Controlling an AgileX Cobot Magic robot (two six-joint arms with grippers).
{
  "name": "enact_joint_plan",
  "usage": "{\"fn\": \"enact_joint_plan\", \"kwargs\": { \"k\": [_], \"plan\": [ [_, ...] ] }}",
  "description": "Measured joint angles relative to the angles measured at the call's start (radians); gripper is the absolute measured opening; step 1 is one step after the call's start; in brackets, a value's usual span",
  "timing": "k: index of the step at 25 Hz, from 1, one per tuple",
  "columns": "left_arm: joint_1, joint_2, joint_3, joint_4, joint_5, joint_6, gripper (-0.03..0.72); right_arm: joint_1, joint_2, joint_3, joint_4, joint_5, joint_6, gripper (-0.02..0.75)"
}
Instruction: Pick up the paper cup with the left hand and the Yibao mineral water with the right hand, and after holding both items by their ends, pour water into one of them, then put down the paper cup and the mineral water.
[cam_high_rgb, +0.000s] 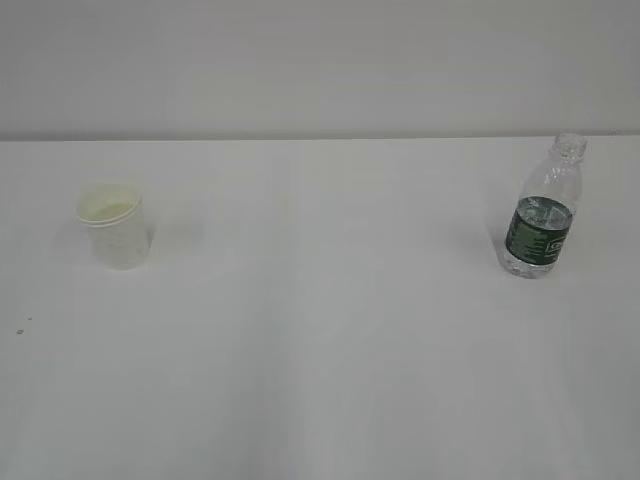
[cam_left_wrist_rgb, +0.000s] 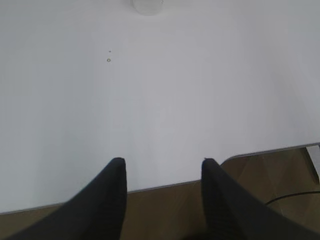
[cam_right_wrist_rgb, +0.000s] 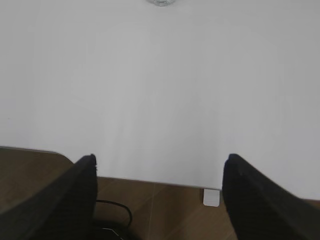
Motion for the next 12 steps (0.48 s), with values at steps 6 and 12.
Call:
{"fn": "enact_joint_plan", "kwargs": {
  "k": [6, 12],
  "plan": [
    [0.0, 0.0, 0.0, 0.0, 0.002, 0.0, 0.372, 0.0, 0.0, 0.0, 0.0, 0.002, 0.0, 0.591],
    [0.0, 0.0, 0.0, 0.034, -0.005, 0.0, 0.544, 0.0, 0.0, 0.0, 0.0, 0.002, 0.0, 0.591]
  ]
}}
